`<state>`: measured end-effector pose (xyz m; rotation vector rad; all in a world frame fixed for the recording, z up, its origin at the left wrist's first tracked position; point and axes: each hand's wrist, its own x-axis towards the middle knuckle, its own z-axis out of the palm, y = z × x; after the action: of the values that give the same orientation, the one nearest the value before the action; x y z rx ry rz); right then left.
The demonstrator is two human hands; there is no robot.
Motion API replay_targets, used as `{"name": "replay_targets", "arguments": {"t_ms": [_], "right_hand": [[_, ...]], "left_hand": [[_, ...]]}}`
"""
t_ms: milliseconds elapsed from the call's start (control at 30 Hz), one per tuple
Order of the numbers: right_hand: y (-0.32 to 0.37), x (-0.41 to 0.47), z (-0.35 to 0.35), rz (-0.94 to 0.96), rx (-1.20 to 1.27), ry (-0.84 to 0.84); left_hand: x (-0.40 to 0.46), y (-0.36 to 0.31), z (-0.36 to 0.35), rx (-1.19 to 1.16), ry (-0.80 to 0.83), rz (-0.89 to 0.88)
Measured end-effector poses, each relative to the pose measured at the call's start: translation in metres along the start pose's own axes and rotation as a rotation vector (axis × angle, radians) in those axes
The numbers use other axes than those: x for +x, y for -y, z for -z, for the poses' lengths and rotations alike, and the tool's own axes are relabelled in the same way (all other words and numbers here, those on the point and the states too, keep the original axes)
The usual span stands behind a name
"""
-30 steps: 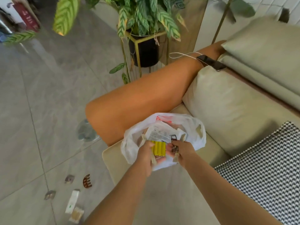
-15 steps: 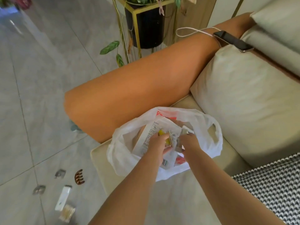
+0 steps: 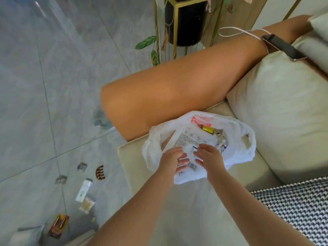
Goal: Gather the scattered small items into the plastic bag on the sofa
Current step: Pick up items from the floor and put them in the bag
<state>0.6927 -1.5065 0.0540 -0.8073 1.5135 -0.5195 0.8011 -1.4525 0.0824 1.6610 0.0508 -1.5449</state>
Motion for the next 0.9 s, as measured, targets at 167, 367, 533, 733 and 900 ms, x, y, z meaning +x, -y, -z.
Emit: {"name": "replay_targets", "arguments": {"t_ms": [167, 367, 533, 733, 900], "right_hand": [[-0.008, -0.049, -0.032, 0.015, -0.097, 0.123], [-0.042, -0.103, -0.075, 0.204, -0.603, 0.308], [-0.085, -0.124, -0.12, 0.28, -0.879, 0.396], [-0.15, -0.126, -0.169, 0.373, -1.162, 0.57], [-0.205, -0.124, -0.205, 0.388, -1.336, 0.641]], "left_hand": [[-0.042, 0.014, 0.057, -0.03, -0.041, -0.014], [-0.07, 0.043, 0.134, 0.143, -0.141, -0.072], [-0.068, 0.089, 0.21, 0.431, -0.283, -0.058], [-0.059, 0.149, 0.294, 0.825, -0.302, -0.015], [-0.046, 0.188, 0.348, 0.995, -0.263, 0.023]]}}
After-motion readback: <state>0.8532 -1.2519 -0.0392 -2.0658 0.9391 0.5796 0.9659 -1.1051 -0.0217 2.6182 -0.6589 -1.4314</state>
